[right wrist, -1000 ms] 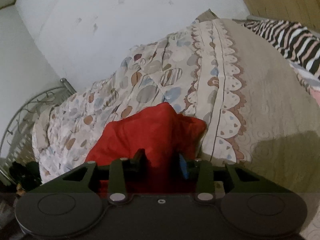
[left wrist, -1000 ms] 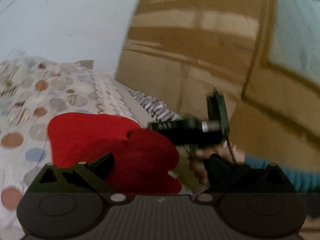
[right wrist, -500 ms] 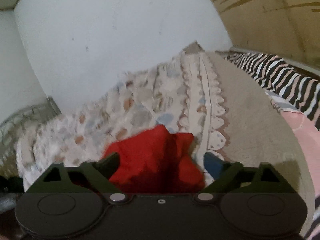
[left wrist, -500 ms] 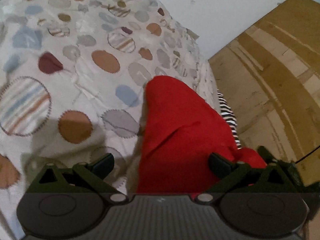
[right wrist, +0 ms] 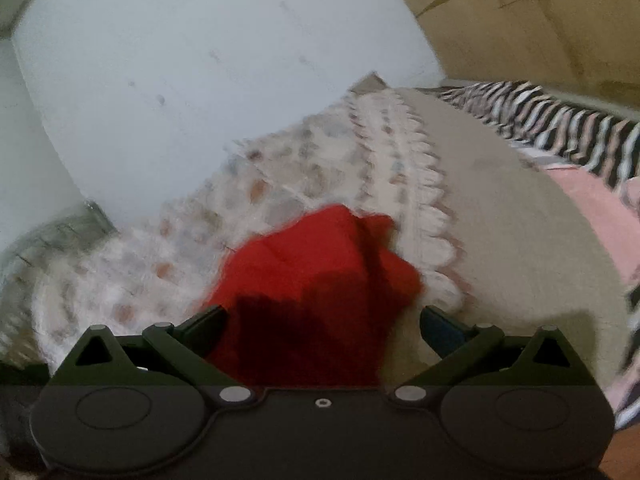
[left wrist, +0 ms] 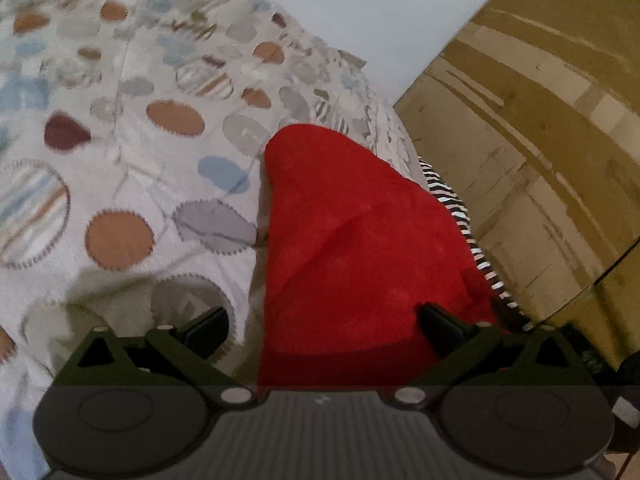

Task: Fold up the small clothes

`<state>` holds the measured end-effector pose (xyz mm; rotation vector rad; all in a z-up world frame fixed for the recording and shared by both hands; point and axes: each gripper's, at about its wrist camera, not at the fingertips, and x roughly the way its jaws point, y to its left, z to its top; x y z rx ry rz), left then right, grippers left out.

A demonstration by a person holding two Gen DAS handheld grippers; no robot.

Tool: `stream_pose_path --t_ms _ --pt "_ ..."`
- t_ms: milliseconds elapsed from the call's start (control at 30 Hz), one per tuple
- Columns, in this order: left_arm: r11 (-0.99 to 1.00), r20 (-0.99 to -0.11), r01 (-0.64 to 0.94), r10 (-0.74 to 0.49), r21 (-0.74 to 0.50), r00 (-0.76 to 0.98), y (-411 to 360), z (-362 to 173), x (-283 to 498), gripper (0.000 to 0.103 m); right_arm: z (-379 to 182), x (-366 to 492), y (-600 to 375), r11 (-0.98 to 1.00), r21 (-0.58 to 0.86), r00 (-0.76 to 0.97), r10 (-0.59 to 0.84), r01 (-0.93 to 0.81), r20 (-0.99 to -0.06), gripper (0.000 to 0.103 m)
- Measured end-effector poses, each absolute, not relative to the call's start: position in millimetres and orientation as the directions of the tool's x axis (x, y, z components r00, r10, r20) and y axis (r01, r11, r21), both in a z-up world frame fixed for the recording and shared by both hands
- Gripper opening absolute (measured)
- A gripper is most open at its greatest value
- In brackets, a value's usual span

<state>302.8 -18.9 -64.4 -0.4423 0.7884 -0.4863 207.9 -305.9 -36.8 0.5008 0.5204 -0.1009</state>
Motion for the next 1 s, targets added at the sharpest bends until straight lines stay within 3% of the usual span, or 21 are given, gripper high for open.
stream_pose_path --t_ms 100,233,433,600,667,733,867,1000 --pt "0.825 -0.569 0.264 -0.542 -0.500 0.618 -24.4 -63.0 299.2 0.103 -55.1 205.7 -297.2 0.918 0.302 0.836 -0.053 0.256 -0.546 0.102" --pt "0.831 -0.566 0.276 -0.537 -0.483 0.625 -30.8 -68.0 295.1 0.103 -78.2 198.5 -299.8 0.929 0.223 0.834 -0.136 0.295 -0.535 0.102" --pt "0.819 -0.561 0.248 -0.543 -0.517 0.625 -26.8 -74.5 292.5 0.103 -79.8 188.2 -306.8 0.935 0.253 0.863 -0.093 0.247 -0.496 0.102" --pt "0.833 -0.558 0.266 -0.529 -0.486 0.639 -32.1 -72.9 288.7 0.103 -63.1 180.7 -336.4 0.869 0.446 0.909 -0.012 0.215 -0.417 0.102" --pt "0.830 -0.559 0.261 -0.532 -0.493 0.636 -32.6 -73.6 289.0 0.103 -56.6 191.0 -348.1 0.846 0.493 0.916 0.011 0.205 -0.400 0.094" --pt "0.828 -0.560 0.255 -0.533 -0.499 0.634 -33.3 -74.9 288.7 0.103 -49.7 210.3 -354.3 0.846 0.500 0.915 0.039 0.184 -0.402 0.077" --pt "0.831 -0.562 0.246 -0.527 -0.500 0.638 -36.1 -76.5 287.5 0.103 -44.1 260.3 -355.5 0.884 0.441 0.882 0.079 0.153 -0.464 0.061" --pt "0.832 -0.563 0.251 -0.527 -0.495 0.636 -38.1 -78.1 286.9 0.103 -44.0 297.4 -355.5 0.902 0.420 0.861 0.131 0.103 -0.492 0.017"
